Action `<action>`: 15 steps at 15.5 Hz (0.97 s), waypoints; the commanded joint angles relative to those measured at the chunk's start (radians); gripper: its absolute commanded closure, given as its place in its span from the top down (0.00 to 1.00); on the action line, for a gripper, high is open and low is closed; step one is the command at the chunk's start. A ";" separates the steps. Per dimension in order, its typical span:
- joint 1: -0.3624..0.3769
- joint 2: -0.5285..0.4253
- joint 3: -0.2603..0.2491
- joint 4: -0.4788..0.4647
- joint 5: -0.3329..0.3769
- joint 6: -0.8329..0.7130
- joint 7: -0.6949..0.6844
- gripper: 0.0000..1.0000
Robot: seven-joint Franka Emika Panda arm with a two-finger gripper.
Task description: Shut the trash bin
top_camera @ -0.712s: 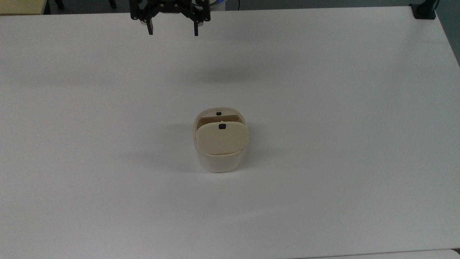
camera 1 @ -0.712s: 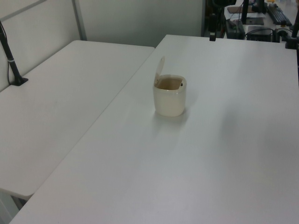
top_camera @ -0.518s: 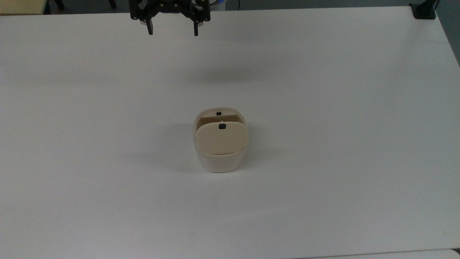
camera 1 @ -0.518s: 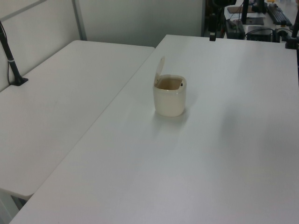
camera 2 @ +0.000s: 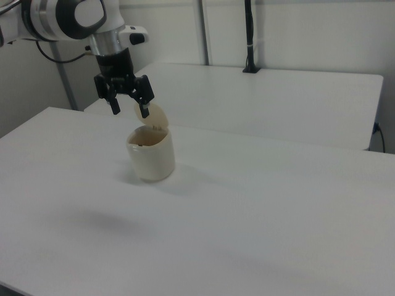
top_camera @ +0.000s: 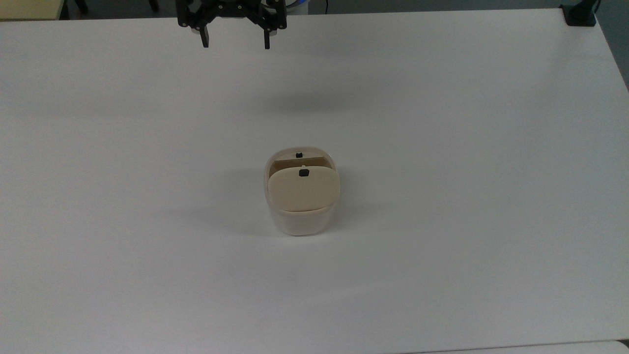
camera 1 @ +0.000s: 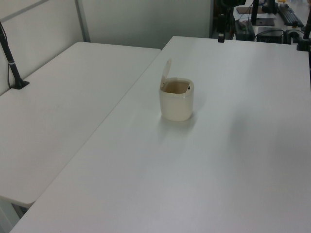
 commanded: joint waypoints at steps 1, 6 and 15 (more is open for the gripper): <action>0.007 -0.025 -0.009 -0.017 -0.010 -0.019 -0.018 0.67; 0.007 -0.023 -0.009 -0.019 -0.008 -0.018 -0.037 0.18; 0.015 0.036 -0.006 -0.014 0.007 0.203 -0.024 0.04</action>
